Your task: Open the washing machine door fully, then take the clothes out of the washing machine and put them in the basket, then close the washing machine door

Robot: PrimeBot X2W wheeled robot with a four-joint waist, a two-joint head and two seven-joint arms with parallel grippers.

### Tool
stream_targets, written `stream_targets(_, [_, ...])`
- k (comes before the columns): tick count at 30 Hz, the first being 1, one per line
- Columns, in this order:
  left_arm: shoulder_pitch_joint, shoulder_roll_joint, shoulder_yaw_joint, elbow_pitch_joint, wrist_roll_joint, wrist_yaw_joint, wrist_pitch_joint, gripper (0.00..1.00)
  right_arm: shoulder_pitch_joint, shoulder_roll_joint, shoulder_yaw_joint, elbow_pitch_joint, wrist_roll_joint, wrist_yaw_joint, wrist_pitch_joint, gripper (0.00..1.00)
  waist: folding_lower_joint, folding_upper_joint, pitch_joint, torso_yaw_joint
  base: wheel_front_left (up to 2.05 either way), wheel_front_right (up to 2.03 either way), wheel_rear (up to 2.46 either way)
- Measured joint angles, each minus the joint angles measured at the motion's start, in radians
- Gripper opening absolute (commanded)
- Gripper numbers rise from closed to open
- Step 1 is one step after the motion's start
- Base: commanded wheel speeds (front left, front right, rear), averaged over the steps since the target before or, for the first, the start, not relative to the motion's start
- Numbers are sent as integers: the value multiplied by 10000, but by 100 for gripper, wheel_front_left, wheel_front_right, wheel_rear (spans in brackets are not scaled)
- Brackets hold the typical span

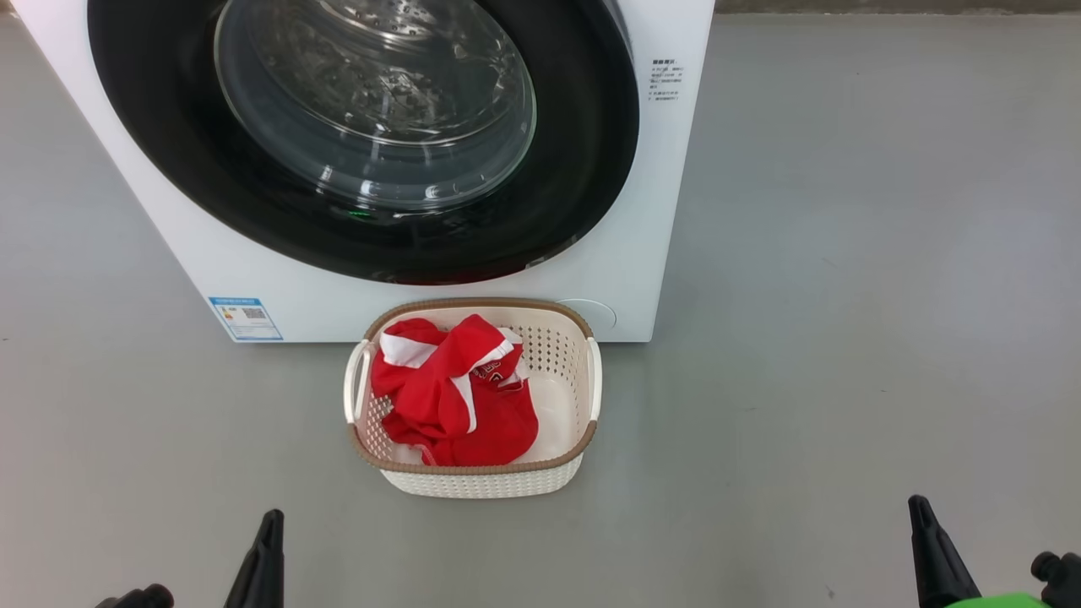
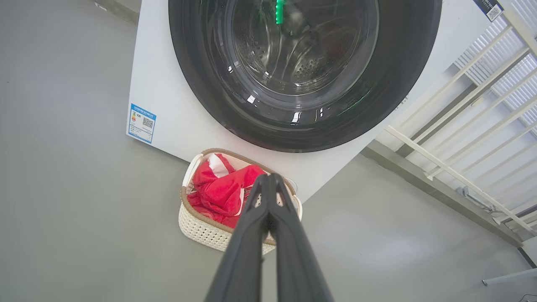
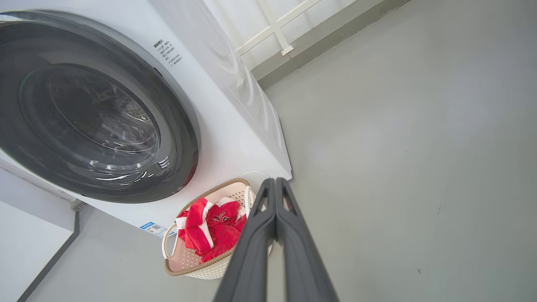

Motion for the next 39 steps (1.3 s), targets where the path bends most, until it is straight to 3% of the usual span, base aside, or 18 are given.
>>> stream_targets(39, [-365,-111,224,75,-4098,0,1099,0,-802,-119,15,0,3848,0,1122,0,0,0,-191,-103,0,0,0])
